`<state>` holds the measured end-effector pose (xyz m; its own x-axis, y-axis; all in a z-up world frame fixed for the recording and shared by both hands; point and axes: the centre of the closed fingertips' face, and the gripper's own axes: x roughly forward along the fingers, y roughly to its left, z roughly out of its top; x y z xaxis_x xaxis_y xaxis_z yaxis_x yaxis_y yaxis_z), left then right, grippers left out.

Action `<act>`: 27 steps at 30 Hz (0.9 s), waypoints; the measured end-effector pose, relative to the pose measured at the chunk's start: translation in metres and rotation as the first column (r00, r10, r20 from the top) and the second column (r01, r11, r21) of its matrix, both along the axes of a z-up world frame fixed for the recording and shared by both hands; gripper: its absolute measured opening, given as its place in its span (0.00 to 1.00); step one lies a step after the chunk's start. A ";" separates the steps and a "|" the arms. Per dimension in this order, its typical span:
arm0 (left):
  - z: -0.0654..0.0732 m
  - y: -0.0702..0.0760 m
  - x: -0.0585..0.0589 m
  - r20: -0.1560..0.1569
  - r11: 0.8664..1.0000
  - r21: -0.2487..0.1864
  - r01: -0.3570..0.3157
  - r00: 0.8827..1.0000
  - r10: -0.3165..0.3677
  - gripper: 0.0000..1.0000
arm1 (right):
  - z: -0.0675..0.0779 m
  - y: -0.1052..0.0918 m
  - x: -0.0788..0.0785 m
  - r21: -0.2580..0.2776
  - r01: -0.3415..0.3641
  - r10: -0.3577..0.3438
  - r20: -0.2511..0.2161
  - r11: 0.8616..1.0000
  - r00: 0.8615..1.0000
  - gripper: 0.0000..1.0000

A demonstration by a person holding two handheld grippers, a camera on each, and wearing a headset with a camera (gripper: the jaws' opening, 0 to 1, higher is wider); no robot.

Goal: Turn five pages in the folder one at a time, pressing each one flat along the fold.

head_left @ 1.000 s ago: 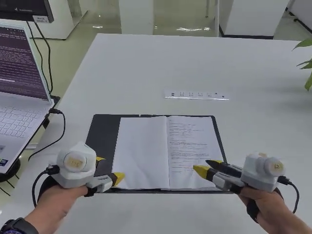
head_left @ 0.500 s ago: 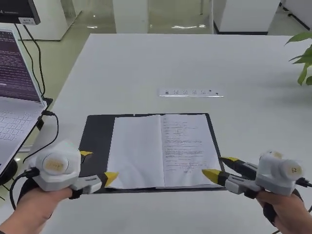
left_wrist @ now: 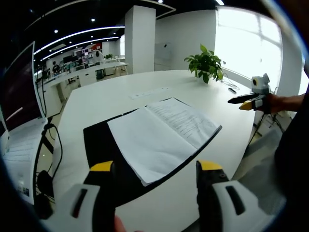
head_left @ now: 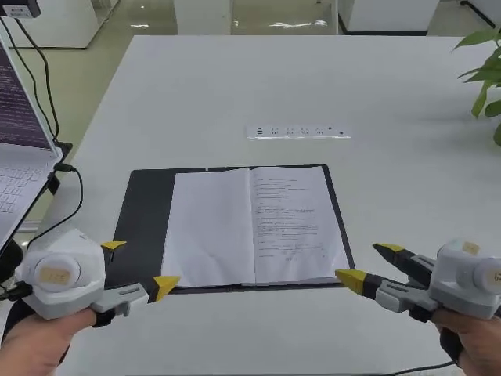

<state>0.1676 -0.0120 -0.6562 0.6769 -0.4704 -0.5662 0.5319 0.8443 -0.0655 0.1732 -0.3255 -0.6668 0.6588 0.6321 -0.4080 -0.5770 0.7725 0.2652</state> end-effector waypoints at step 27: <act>0.006 -0.079 0.028 -0.011 0.994 -0.009 0.111 0.994 -0.111 0.69 | -0.009 -0.012 -0.008 0.008 0.037 -0.037 -0.019 0.999 0.999 0.69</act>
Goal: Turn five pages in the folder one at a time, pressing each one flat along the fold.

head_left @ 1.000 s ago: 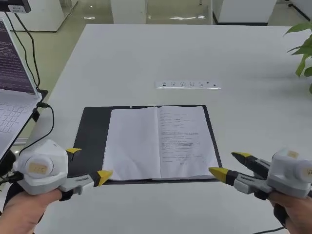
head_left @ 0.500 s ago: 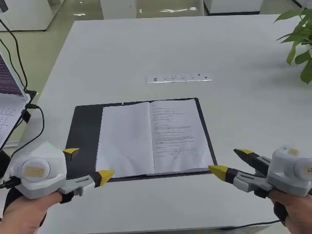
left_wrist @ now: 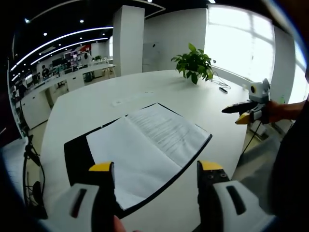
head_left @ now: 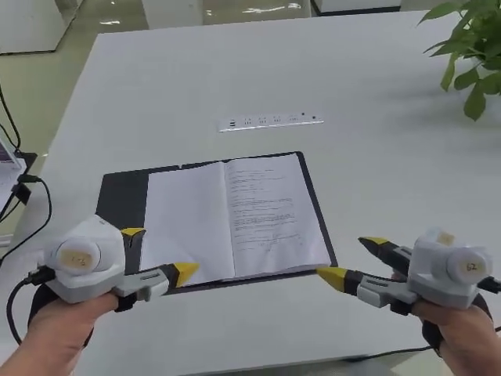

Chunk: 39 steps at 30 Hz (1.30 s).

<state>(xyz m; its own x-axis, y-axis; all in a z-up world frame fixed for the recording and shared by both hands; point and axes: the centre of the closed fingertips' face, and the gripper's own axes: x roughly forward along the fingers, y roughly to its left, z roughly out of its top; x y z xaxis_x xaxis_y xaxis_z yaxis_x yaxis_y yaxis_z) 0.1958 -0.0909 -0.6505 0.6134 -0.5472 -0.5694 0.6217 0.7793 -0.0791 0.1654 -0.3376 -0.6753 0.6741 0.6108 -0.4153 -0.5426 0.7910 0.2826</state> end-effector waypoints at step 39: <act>-0.031 -0.177 0.066 -0.047 0.955 0.018 0.295 0.955 -0.293 0.66 | 0.001 -0.019 0.001 0.063 0.053 -0.052 -0.012 0.997 0.999 0.67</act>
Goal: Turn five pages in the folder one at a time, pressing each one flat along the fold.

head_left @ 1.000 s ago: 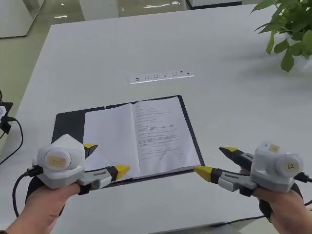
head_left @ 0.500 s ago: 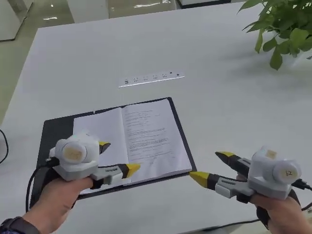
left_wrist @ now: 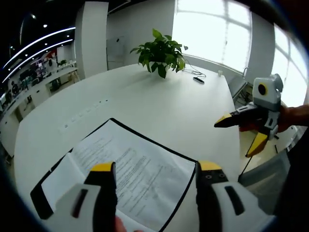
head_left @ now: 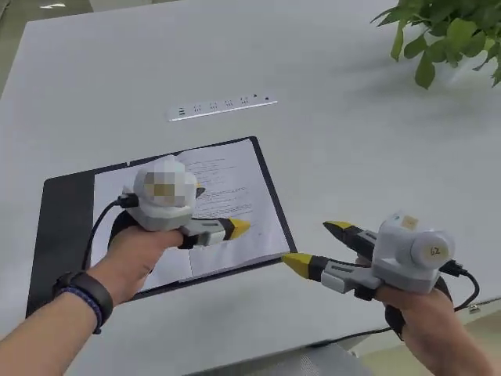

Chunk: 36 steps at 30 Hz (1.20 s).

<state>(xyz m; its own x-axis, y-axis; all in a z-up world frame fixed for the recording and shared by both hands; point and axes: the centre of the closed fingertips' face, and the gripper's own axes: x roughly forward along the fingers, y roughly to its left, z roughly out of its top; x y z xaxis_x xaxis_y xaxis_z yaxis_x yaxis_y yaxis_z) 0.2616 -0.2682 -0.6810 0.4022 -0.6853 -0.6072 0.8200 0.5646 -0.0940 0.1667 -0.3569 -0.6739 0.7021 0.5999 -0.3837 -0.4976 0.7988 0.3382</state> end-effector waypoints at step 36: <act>-0.102 -0.044 -0.014 -0.040 0.977 0.201 0.071 0.997 -0.064 0.67 | -0.004 0.002 -0.011 0.018 -0.032 0.033 -0.055 0.999 0.998 0.64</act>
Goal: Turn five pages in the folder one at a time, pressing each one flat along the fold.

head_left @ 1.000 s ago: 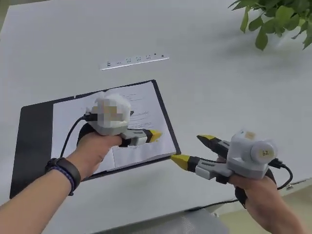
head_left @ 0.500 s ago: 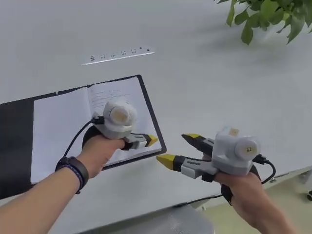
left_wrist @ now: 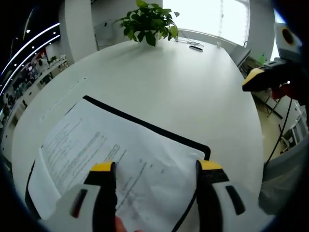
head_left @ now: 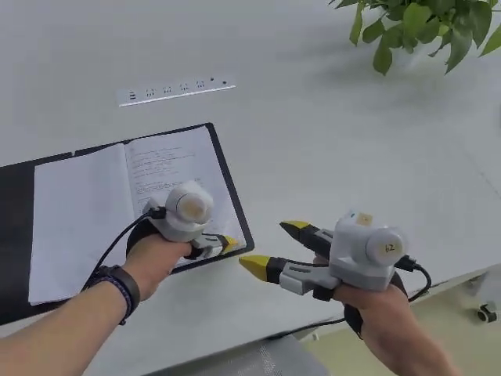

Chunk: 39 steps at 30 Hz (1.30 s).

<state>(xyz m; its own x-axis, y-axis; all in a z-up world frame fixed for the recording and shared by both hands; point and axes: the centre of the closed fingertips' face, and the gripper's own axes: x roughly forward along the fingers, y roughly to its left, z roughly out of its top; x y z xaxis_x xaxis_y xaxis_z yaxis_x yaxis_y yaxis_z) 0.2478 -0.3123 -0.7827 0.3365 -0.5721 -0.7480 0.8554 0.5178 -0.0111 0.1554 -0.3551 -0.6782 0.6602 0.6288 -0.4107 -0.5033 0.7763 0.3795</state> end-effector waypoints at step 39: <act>0.004 0.015 0.018 -0.012 0.992 -0.095 -0.088 0.996 0.088 0.43 | -0.016 0.021 0.047 0.029 -0.084 0.085 -0.040 0.996 0.996 0.55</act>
<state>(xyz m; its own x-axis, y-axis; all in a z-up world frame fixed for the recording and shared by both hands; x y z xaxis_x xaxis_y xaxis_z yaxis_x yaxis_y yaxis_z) 0.2659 -0.2972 -0.7792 0.3827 -0.6092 -0.6946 0.8063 0.5873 -0.0707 0.2029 -0.3343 -0.6943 0.5870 0.6932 -0.4183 -0.5504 0.7206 0.4218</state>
